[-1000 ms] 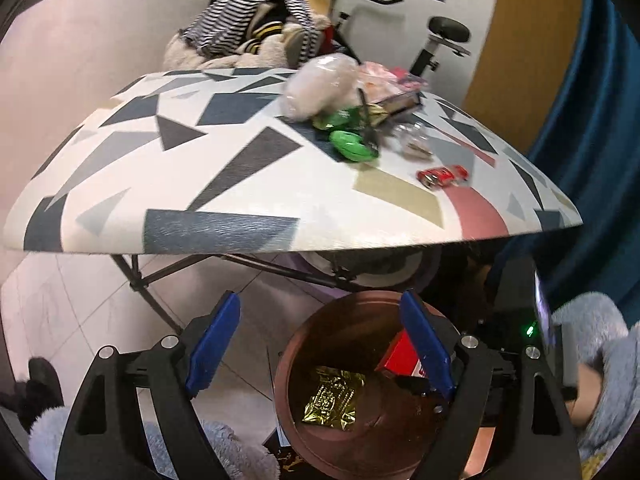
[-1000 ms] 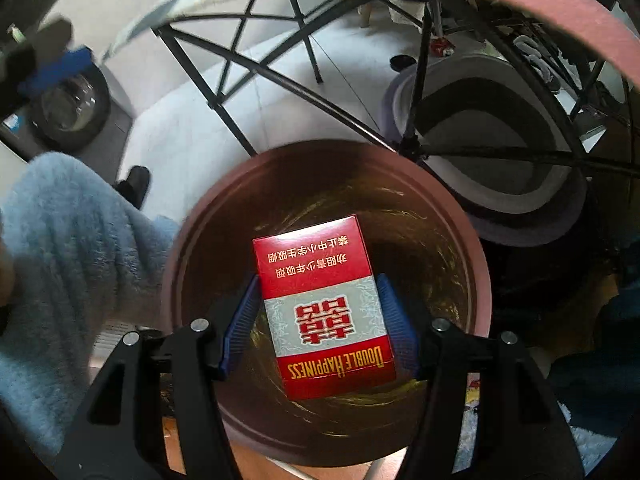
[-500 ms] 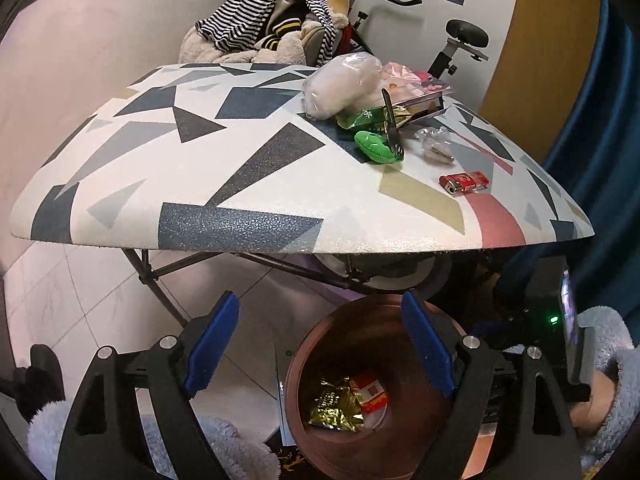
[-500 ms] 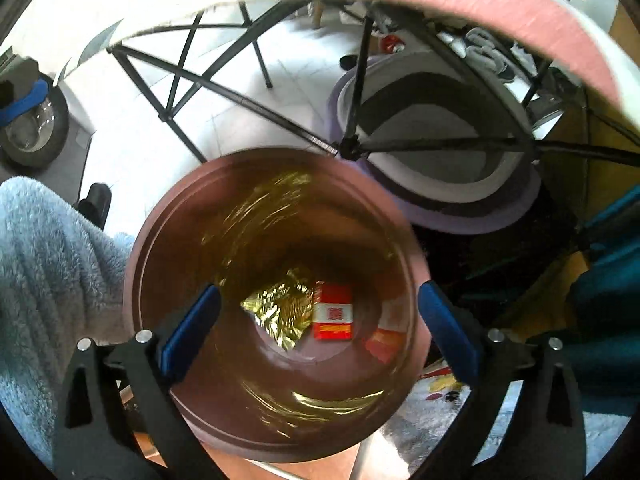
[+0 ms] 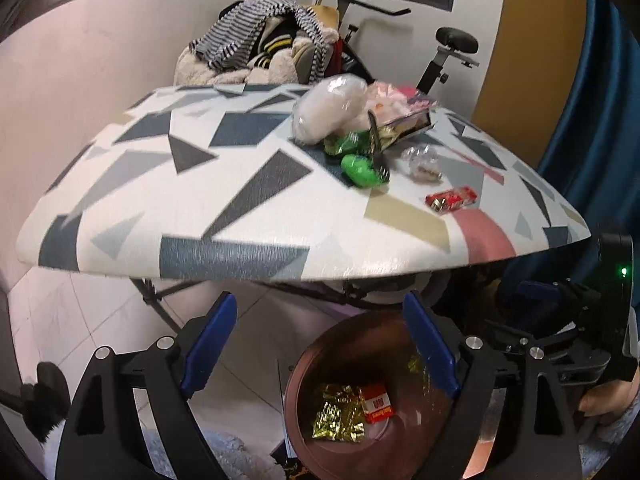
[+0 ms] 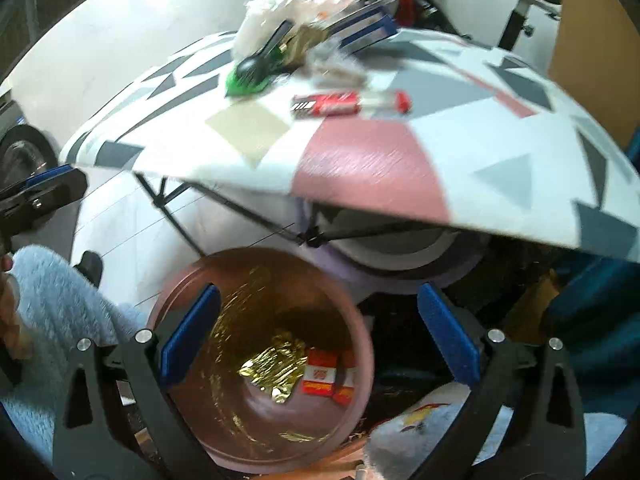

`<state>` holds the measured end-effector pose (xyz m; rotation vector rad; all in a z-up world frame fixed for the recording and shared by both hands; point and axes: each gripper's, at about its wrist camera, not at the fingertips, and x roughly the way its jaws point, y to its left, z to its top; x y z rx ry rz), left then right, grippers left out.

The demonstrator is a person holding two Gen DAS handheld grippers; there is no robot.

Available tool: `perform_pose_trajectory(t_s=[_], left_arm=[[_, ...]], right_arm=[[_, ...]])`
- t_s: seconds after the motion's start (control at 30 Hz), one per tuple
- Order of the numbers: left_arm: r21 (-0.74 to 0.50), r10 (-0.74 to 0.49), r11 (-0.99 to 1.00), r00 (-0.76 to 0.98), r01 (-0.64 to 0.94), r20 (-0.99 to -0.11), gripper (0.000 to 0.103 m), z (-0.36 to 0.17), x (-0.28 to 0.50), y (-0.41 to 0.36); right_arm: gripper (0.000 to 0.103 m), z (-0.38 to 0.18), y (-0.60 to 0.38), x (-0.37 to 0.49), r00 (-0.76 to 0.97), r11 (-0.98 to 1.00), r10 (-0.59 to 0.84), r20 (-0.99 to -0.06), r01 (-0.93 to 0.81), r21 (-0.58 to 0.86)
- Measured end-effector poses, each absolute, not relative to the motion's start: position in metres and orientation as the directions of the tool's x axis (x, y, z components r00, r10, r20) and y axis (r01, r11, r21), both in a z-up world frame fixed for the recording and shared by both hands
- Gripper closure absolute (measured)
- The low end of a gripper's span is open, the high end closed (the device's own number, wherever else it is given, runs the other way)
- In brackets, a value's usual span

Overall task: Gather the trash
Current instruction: 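Move both grippers back over the table toward the red lighter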

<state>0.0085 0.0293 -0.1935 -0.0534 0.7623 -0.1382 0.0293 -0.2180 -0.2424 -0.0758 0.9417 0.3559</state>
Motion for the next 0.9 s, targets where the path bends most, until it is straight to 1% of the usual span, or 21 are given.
perform_pose_trajectory(t_s=[0.3, 0.47, 0.77, 0.9], left_arm=[[-0.095, -0.157, 0.988, 0.759, 0.125, -0.632, 0.019, -0.155, 0.024, 0.034], [-0.067, -0.159, 0.987, 0.781, 0.149, -0.604, 0.018, -0.134, 0.034, 0.034], [-0.069, -0.171, 0.985, 0.793, 0.161, -0.585, 0.018, -0.116, 0.050, 0.037], [-0.076, -0.173, 0.984, 0.789, 0.160, -0.590, 0.018, -0.114, 0.056, 0.038]], right_arm=[[0.006, -0.202, -0.242, 0.046, 0.586, 0.945, 0.283, -0.759, -0.306, 0.116], [0.006, -0.180, -0.250, 0.058, 0.610, 0.940, 0.305, -0.731, -0.318, 0.127], [0.006, -0.158, -0.255, 0.082, 0.631, 0.937, 0.303, -0.714, -0.332, 0.105], [0.006, -0.156, -0.257, 0.089, 0.645, 0.951, 0.254, -0.721, -0.301, 0.065]])
